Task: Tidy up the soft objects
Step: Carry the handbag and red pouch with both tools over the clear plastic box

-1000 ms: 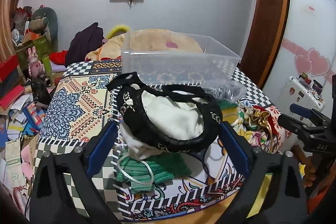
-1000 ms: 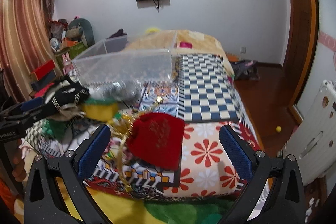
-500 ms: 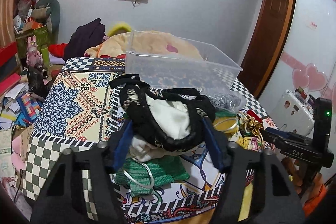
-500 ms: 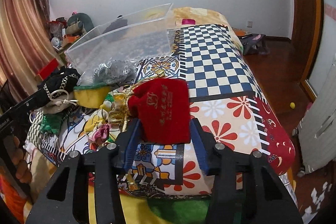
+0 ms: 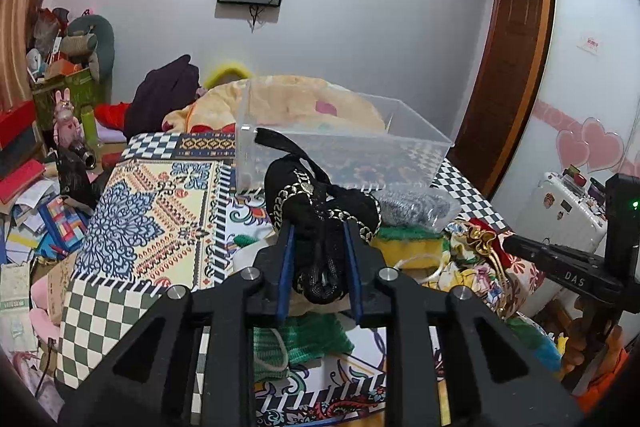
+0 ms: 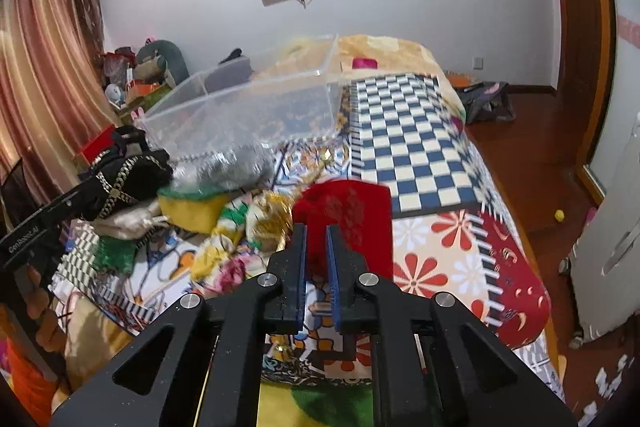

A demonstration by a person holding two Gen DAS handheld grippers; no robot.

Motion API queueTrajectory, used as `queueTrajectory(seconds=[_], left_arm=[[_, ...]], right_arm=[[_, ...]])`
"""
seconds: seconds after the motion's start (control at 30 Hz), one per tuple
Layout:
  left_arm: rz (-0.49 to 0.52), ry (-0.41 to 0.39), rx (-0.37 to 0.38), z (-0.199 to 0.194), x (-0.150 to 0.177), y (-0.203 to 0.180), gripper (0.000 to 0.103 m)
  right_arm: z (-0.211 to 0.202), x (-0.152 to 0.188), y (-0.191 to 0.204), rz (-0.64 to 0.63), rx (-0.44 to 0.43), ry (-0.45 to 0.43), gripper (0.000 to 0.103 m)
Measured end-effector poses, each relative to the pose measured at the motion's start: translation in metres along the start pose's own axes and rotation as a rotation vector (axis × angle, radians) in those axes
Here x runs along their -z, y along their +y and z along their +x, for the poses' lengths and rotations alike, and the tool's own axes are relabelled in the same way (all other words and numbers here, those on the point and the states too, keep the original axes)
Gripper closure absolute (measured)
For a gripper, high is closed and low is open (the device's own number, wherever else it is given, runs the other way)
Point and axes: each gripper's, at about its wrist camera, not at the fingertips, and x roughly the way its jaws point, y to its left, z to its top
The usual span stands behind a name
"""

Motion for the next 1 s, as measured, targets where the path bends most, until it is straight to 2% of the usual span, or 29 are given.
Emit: queueTrajectory(seconds=[0.13, 0.27, 0.3, 0.33, 0.37, 0.4, 0.43, 0.47, 0.67, 0.7, 0.77, 0.8, 0.87, 0.93, 1.0], left_arm=[[0.012, -0.01, 0.0, -0.004, -0.007, -0.003, 0.083], [0.022, -0.045, -0.01, -0.012, -0.018, -0.004, 0.084], [0.021, -0.051, -0.01, -0.014, -0.02, -0.003, 0.084], [0.021, -0.056, -0.01, -0.015, -0.022, -0.003, 0.084], [0.023, -0.061, -0.011, -0.017, -0.024, -0.003, 0.084], [0.026, -0.068, -0.014, -0.018, -0.026, -0.003, 0.084], [0.031, -0.072, -0.017, -0.018, -0.027, -0.003, 0.084], [0.036, -0.075, -0.02, -0.017, -0.029, -0.004, 0.084], [0.034, -0.075, -0.011, -0.011, -0.036, -0.003, 0.084], [0.04, -0.077, -0.016, -0.011, -0.037, -0.004, 0.084], [0.051, -0.08, -0.023, -0.01, -0.037, -0.006, 0.084], [0.054, -0.08, -0.023, -0.009, -0.037, -0.006, 0.084], [0.058, -0.078, -0.023, -0.007, -0.037, -0.007, 0.084], [0.062, -0.078, -0.025, -0.005, -0.039, -0.008, 0.084], [0.063, -0.081, -0.027, -0.003, -0.041, -0.008, 0.084]], right_arm=[[-0.005, -0.008, 0.002, -0.016, -0.002, -0.022, 0.095], [0.003, -0.01, -0.002, 0.0, -0.013, 0.019, 0.093], [0.006, -0.01, -0.002, 0.004, -0.012, 0.03, 0.085], [0.009, -0.009, -0.002, 0.006, -0.012, 0.04, 0.07], [0.012, -0.009, -0.002, 0.009, -0.01, 0.048, 0.061], [0.014, -0.01, -0.003, 0.011, -0.006, 0.046, 0.045], [0.015, -0.011, -0.002, 0.012, -0.003, 0.036, 0.037], [0.016, -0.012, -0.002, 0.009, 0.006, 0.027, 0.036], [0.047, -0.021, -0.017, 0.016, 0.071, 0.084, 0.036], [0.052, -0.02, -0.02, 0.016, 0.082, 0.095, 0.04], [0.055, -0.019, -0.023, 0.006, 0.091, 0.082, 0.042], [0.055, -0.019, -0.023, 0.004, 0.096, 0.081, 0.044], [0.055, -0.017, -0.024, -0.001, 0.099, 0.075, 0.057], [0.055, -0.016, -0.026, -0.015, 0.119, 0.071, 0.075], [0.055, -0.017, -0.028, -0.021, 0.12, 0.069, 0.082]])
